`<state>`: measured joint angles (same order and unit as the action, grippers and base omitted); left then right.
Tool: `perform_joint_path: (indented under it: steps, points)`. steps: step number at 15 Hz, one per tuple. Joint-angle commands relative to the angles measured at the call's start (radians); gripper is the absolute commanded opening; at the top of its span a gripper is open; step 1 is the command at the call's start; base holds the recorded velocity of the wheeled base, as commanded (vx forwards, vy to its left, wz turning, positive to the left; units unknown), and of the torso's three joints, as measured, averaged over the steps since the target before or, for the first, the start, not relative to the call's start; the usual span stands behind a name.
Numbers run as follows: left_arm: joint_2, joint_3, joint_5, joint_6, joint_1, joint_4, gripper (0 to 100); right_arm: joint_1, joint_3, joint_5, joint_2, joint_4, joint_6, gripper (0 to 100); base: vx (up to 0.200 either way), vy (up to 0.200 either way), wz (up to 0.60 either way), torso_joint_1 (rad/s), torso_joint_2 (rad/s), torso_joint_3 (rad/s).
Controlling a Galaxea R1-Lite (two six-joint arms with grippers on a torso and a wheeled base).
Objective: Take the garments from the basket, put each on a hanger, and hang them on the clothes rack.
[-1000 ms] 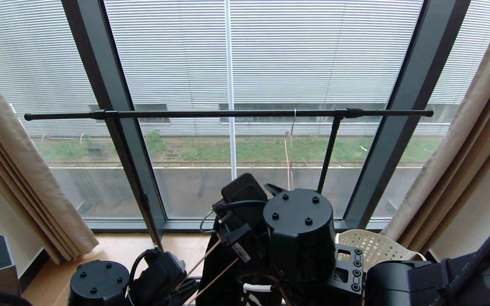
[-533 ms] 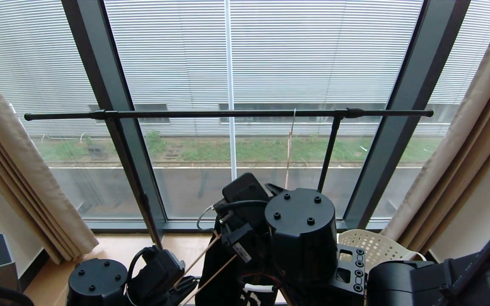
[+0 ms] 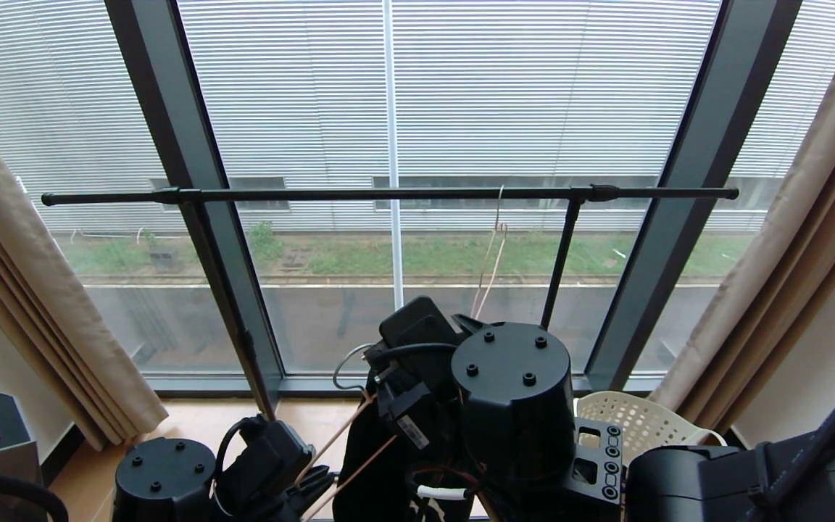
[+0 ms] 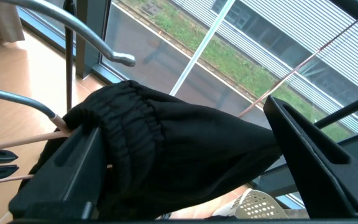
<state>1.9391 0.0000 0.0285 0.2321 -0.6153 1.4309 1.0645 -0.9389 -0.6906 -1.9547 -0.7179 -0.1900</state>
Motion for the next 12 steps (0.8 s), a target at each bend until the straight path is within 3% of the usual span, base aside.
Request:
perform_joint_path:
  steps: [1,12]
  points:
    - [0.003,0.0,-0.001,0.0,0.002,0.0,0,0.0,0.0,0.0,0.0,0.0,0.0,100,0.0,0.0,0.0,0.0,0.0,0.0]
    - [0.015,0.0,-0.001,0.0,0.029,0.022,0,0.0,0.005,-0.001,0.003,0.002,-0.002,100,0.0,0.0,0.0,0.0,0.0,0.0]
